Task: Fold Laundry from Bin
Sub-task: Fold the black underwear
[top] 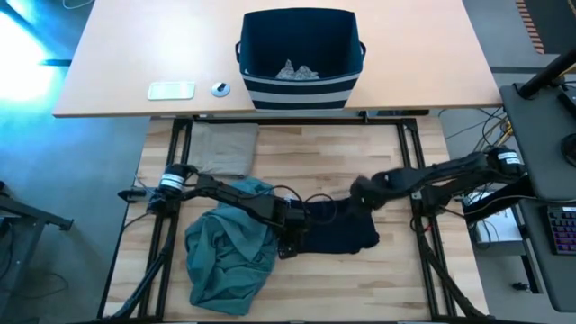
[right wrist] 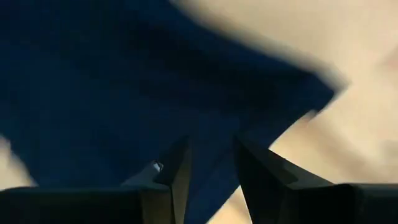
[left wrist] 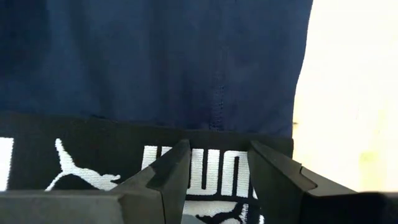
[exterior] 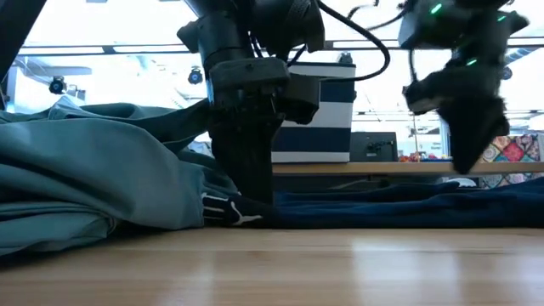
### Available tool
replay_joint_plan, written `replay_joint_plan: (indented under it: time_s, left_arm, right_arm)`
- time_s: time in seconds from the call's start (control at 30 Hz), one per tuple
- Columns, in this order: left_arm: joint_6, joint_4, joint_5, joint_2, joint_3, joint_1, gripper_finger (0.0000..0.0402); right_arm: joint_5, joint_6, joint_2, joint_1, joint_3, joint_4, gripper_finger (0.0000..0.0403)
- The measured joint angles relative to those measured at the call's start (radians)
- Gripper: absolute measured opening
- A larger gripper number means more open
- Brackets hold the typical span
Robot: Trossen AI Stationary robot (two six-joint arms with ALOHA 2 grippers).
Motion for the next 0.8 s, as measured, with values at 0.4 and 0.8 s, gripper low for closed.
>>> replay_joint_plan:
  time_s: [0.4,0.8]
  left_arm:
    - [0.053,0.0,-0.052,-0.033,0.107,0.107,0.0149]
    - [-0.003,-0.025,-0.078,0.032,0.031,0.192,0.0148]
  right_arm:
    - [0.06,0.34,0.165,0.464,-0.006,0.038,0.0121]
    - [0.0,0.132,0.214,0.491,-0.006,-0.318,0.0123]
